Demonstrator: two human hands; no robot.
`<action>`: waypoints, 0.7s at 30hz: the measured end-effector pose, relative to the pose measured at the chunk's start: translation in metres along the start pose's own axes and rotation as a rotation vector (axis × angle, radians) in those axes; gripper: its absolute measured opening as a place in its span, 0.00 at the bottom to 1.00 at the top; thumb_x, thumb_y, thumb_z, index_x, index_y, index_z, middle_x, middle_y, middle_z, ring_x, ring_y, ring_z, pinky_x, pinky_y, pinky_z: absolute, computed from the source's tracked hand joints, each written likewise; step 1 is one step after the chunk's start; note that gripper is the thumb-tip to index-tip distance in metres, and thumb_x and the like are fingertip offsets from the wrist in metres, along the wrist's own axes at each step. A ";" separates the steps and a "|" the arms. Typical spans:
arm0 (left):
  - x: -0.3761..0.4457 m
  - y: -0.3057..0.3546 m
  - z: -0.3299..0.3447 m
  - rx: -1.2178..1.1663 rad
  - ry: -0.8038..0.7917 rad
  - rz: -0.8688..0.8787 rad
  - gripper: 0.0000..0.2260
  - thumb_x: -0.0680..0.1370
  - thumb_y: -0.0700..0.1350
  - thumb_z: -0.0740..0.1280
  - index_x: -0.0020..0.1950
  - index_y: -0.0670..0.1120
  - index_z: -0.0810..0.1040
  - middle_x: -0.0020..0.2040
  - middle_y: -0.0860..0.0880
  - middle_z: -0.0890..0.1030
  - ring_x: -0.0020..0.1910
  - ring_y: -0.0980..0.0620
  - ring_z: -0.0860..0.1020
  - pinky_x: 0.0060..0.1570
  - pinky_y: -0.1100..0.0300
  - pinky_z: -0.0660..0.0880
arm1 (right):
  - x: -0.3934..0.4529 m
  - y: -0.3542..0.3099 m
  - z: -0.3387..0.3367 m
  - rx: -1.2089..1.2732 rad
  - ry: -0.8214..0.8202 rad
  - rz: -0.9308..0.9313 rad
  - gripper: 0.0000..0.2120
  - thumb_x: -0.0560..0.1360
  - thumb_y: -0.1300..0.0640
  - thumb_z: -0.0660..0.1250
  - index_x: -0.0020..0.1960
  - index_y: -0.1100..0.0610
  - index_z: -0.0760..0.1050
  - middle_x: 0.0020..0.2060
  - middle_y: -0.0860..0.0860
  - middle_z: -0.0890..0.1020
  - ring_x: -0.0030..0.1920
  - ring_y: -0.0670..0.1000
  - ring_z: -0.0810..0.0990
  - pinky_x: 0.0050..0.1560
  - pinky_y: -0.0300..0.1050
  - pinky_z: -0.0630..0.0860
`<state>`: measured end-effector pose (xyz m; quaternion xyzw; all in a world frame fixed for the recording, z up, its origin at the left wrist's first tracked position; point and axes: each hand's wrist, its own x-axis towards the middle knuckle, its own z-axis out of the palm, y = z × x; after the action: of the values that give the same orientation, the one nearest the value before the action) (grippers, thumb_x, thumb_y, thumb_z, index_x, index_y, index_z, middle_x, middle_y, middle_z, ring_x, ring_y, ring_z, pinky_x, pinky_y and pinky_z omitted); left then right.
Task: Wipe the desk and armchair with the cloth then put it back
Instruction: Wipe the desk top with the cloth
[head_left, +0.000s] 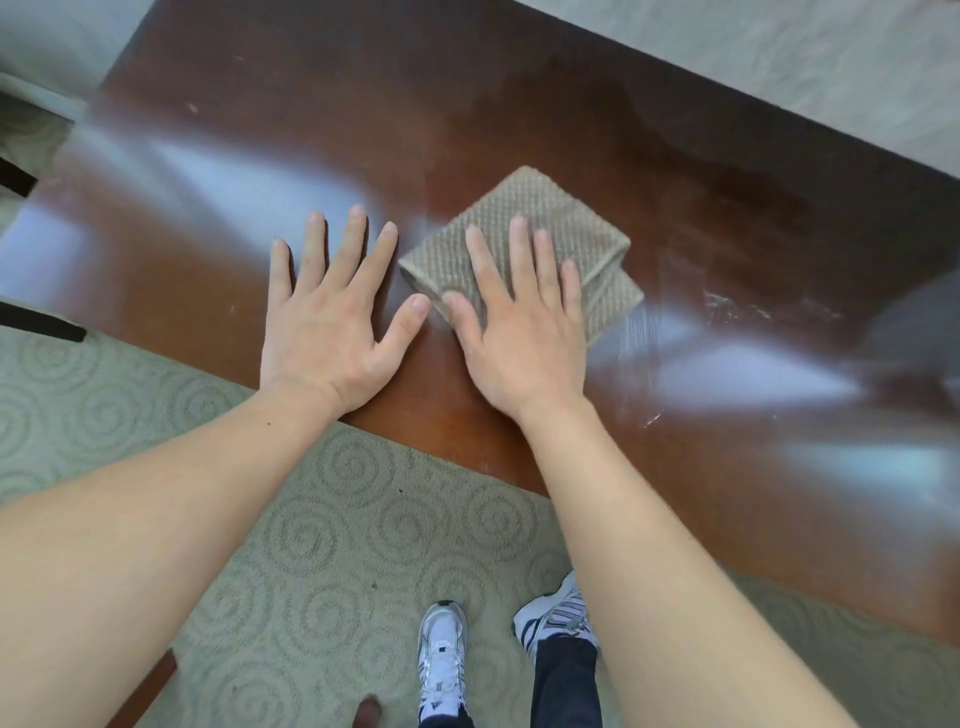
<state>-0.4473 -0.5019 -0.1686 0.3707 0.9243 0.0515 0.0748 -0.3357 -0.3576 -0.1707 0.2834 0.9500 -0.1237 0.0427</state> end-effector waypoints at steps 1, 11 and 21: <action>0.000 0.000 0.000 -0.003 -0.002 0.001 0.34 0.79 0.68 0.42 0.82 0.53 0.53 0.82 0.48 0.52 0.81 0.41 0.47 0.77 0.37 0.45 | 0.014 0.001 -0.003 -0.009 0.000 -0.007 0.30 0.82 0.35 0.42 0.81 0.43 0.45 0.81 0.52 0.44 0.80 0.52 0.40 0.78 0.54 0.39; -0.001 0.000 0.000 -0.022 0.031 -0.009 0.33 0.79 0.67 0.42 0.81 0.54 0.54 0.82 0.49 0.53 0.81 0.42 0.48 0.77 0.38 0.45 | 0.053 0.013 -0.012 0.013 0.039 -0.010 0.31 0.81 0.35 0.44 0.81 0.44 0.47 0.81 0.51 0.46 0.80 0.55 0.42 0.78 0.53 0.40; -0.010 0.016 -0.007 0.072 0.038 0.128 0.32 0.81 0.62 0.40 0.79 0.48 0.60 0.80 0.45 0.61 0.79 0.42 0.55 0.76 0.42 0.55 | -0.068 0.037 -0.002 0.106 0.041 0.088 0.31 0.80 0.34 0.43 0.80 0.42 0.45 0.81 0.50 0.43 0.79 0.52 0.36 0.78 0.53 0.39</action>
<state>-0.4307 -0.4980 -0.1587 0.4307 0.9011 0.0299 0.0405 -0.2587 -0.3627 -0.1669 0.3290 0.9295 -0.1662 0.0135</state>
